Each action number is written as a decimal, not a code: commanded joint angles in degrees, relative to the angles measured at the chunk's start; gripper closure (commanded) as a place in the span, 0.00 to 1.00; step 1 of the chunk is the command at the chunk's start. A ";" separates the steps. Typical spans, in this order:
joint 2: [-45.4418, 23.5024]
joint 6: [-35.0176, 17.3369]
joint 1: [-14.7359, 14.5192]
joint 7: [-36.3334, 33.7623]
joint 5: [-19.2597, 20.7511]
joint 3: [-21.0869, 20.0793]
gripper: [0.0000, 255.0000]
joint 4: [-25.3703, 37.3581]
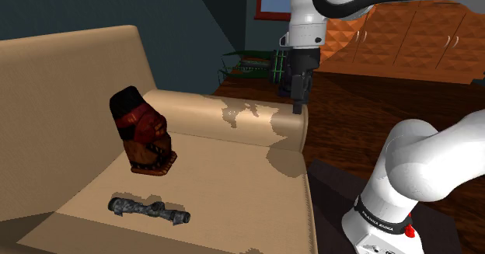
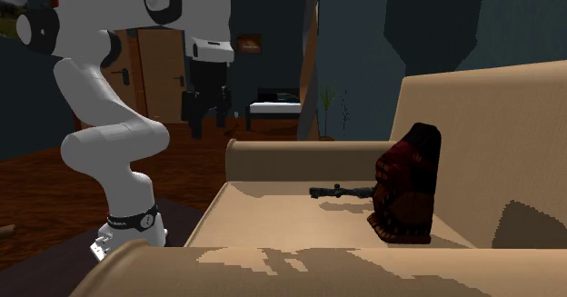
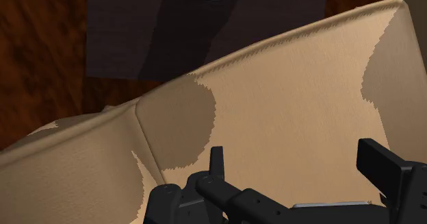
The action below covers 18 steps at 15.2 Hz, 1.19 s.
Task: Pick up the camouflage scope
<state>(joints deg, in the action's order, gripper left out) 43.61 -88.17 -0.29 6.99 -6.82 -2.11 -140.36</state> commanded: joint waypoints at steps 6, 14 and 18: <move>-5.43 -7.34 -1.73 -6.27 -4.07 -5.69 0.00 -0.80; -18.20 -19.12 -3.56 -16.13 -7.66 -14.36 0.00 2.17; -26.05 -24.51 -3.94 -21.45 -7.38 -18.32 0.00 5.55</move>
<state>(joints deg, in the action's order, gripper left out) 19.81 -111.30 -4.26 -13.15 -14.46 -19.54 -135.95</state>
